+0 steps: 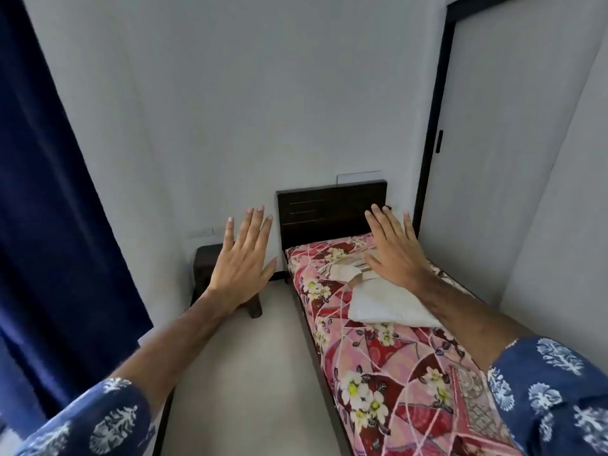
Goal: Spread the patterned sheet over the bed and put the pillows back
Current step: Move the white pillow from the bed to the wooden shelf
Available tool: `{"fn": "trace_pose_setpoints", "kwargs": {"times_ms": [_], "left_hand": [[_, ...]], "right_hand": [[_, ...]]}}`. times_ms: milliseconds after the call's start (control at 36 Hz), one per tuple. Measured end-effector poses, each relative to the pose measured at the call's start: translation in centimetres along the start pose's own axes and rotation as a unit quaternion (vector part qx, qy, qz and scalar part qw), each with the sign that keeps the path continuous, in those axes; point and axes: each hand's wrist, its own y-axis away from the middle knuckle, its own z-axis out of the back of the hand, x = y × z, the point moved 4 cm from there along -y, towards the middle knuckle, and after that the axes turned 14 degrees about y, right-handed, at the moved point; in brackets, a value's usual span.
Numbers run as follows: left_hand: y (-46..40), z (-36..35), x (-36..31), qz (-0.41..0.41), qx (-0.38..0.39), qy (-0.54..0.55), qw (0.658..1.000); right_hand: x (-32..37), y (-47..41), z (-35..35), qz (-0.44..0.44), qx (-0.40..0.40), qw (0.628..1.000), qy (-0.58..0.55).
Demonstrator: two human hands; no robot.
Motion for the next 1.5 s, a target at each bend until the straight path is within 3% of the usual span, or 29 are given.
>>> {"fn": "trace_pose_setpoints", "kwargs": {"times_ms": [83,472,861,1028,1194,1500], "left_hand": [[-1.1,-2.6,2.4,0.023,0.032,0.013,0.999],[-9.8,-20.3,5.9,-0.039,0.063,0.096,0.993],[-22.4,-39.5,4.6,-0.094,0.210,0.154,0.961],[-27.2,-47.8,2.6,-0.144,0.264,0.200,0.932],[-31.8,-56.1,0.0,-0.227,0.270,0.249,0.902],[-38.7,-69.1,-1.5,-0.387,0.353,0.306,0.795]], "right_hand": [[1.5,-1.1,-2.7,-0.009,0.030,0.999,0.010],[4.8,-7.0,-18.2,-0.018,0.149,0.989,-0.003],[1.0,-11.0,-36.2,-0.073,0.280,0.956,-0.042],[-0.6,-9.8,-42.8,-0.123,0.336,0.932,-0.050],[-0.4,-7.7,-49.2,-0.216,0.388,0.895,-0.043],[2.3,-7.5,-55.1,-0.369,0.469,0.802,-0.035]]}}
